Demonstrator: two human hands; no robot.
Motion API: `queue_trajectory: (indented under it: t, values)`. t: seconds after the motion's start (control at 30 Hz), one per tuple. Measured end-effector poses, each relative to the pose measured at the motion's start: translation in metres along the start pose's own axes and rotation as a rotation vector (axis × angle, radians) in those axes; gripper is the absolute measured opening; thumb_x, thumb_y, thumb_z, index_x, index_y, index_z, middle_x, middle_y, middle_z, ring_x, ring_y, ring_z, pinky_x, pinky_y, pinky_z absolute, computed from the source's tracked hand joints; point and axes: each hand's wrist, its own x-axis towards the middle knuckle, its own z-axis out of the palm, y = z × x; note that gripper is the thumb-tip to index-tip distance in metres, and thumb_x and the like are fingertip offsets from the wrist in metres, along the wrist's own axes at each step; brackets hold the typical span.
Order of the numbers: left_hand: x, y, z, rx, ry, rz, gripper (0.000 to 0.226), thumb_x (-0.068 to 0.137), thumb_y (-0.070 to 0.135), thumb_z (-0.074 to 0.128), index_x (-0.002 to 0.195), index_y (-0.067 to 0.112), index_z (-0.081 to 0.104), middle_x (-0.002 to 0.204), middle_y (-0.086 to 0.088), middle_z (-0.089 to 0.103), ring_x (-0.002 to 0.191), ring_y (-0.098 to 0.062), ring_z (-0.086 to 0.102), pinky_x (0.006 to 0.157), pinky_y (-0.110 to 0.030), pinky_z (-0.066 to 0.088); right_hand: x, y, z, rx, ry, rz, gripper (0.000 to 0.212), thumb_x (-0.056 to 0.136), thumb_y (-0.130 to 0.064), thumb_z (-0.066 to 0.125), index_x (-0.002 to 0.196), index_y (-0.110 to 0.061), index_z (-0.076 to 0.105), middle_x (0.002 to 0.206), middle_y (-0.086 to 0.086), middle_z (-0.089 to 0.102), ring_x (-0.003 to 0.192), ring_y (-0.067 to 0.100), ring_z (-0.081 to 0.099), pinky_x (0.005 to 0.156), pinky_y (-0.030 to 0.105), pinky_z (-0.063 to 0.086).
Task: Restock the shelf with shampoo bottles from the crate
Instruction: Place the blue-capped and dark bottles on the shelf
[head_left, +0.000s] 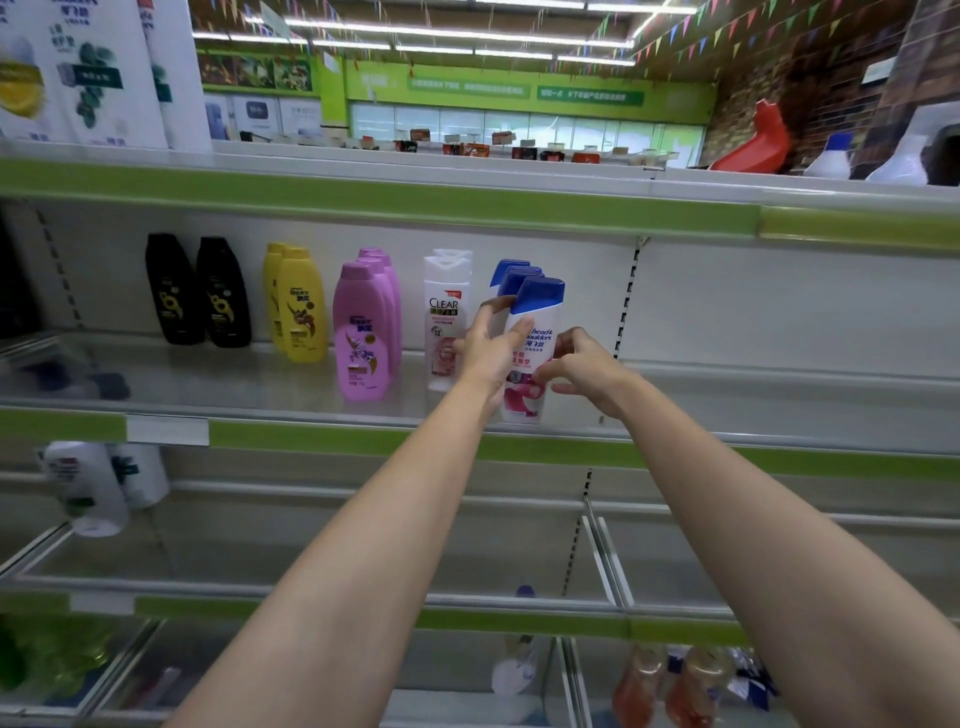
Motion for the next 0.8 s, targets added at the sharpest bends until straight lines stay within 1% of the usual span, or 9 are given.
queue_trajectory:
  t: [0.07, 0.13, 0.2, 0.27, 0.37, 0.5, 0.63, 0.73, 0.8]
  values:
    - [0.025, -0.026, -0.003, 0.050, 0.020, -0.024, 0.034, 0.057, 0.050, 0.075, 0.087, 0.056, 0.061, 0.132, -0.020, 0.047, 0.115, -0.039, 0.055, 0.093, -0.049, 0.052, -0.003, 0.000, -0.002, -0.015, 0.006, -0.022, 0.043, 0.081, -0.002, 0.068, 0.113, -0.010, 0.040, 0.107, 0.007, 0.058, 0.103, 0.022, 0.057, 0.092, 0.037, 0.048]
    - [0.017, -0.019, -0.001, 0.120, 0.021, -0.025, 0.044, 0.051, 0.055, 0.076, 0.092, 0.057, 0.060, 0.133, -0.016, 0.045, 0.119, -0.039, 0.051, 0.099, -0.050, 0.048, -0.005, 0.001, -0.002, -0.015, 0.015, -0.035, 0.045, 0.081, -0.005, 0.070, 0.115, -0.009, 0.040, 0.105, 0.006, 0.059, 0.099, 0.021, 0.057, 0.089, 0.037, 0.048]
    - [-0.005, 0.004, 0.002, 0.210, 0.016, -0.009, 0.042, 0.069, 0.038, 0.077, 0.106, 0.046, 0.059, 0.131, -0.012, 0.035, 0.123, -0.032, 0.042, 0.108, -0.042, 0.039, -0.007, 0.002, -0.003, -0.012, 0.028, -0.040, 0.044, 0.082, -0.006, 0.070, 0.115, -0.009, 0.040, 0.101, 0.005, 0.058, 0.098, 0.021, 0.057, 0.089, 0.037, 0.048]
    - [-0.012, 0.012, 0.001, 0.282, 0.014, 0.017, 0.046, 0.081, 0.021, 0.071, 0.123, 0.034, 0.056, 0.128, -0.012, 0.029, 0.123, -0.026, 0.034, 0.112, -0.033, 0.031, -0.008, 0.002, -0.005, -0.005, 0.042, -0.037, 0.039, 0.084, -0.005, 0.068, 0.111, -0.011, 0.040, 0.099, 0.004, 0.056, 0.099, 0.022, 0.056, 0.086, 0.036, 0.047]
    - [-0.014, 0.014, -0.004, 0.366, 0.061, 0.057, 0.054, 0.082, 0.015, 0.070, 0.129, 0.033, 0.050, 0.133, -0.013, 0.029, 0.124, -0.025, 0.032, 0.111, -0.033, 0.027, -0.011, 0.001, -0.008, -0.009, 0.044, -0.027, 0.041, 0.085, -0.005, 0.066, 0.118, -0.009, 0.042, 0.107, 0.009, 0.054, 0.099, 0.021, 0.055, 0.085, 0.035, 0.046]
    - [-0.016, 0.016, -0.010, 0.380, 0.094, 0.086, 0.060, 0.078, 0.012, 0.074, 0.129, 0.031, 0.048, 0.132, -0.012, 0.032, 0.127, -0.028, 0.036, 0.112, -0.040, 0.031, -0.016, 0.002, -0.010, -0.017, 0.040, -0.006, 0.047, 0.085, -0.005, 0.066, 0.125, -0.006, 0.041, 0.112, 0.009, 0.056, 0.101, 0.020, 0.056, 0.086, 0.035, 0.047]
    - [-0.020, 0.017, -0.012, 0.377, 0.129, 0.069, 0.056, 0.079, 0.016, 0.073, 0.128, 0.028, 0.048, 0.136, -0.012, 0.035, 0.127, -0.028, 0.037, 0.111, -0.048, 0.033, -0.023, 0.001, -0.014, -0.018, 0.038, -0.004, 0.047, 0.086, -0.007, 0.066, 0.125, -0.006, 0.041, 0.100, 0.002, 0.055, 0.103, 0.020, 0.056, 0.084, 0.035, 0.047]
    - [-0.030, 0.018, -0.008, 0.356, 0.140, 0.056, 0.053, 0.080, 0.018, 0.072, 0.127, 0.025, 0.048, 0.139, -0.011, 0.036, 0.126, -0.024, 0.038, 0.108, -0.043, 0.035, -0.033, 0.001, -0.020, -0.013, 0.020, -0.011, 0.046, 0.085, -0.008, 0.067, 0.124, -0.006, 0.041, 0.090, -0.003, 0.053, 0.100, 0.018, 0.055, 0.084, 0.034, 0.047]
    - [-0.037, 0.017, -0.004, 0.332, 0.145, 0.059, 0.049, 0.082, 0.016, 0.070, 0.126, 0.019, 0.048, 0.135, -0.009, 0.041, 0.116, -0.018, 0.042, 0.096, -0.030, 0.042, -0.040, 0.001, -0.025, -0.016, -0.003, -0.020, 0.046, 0.085, -0.008, 0.068, 0.123, -0.006, 0.042, 0.096, 0.001, 0.054, 0.101, 0.017, 0.055, 0.084, 0.033, 0.048]
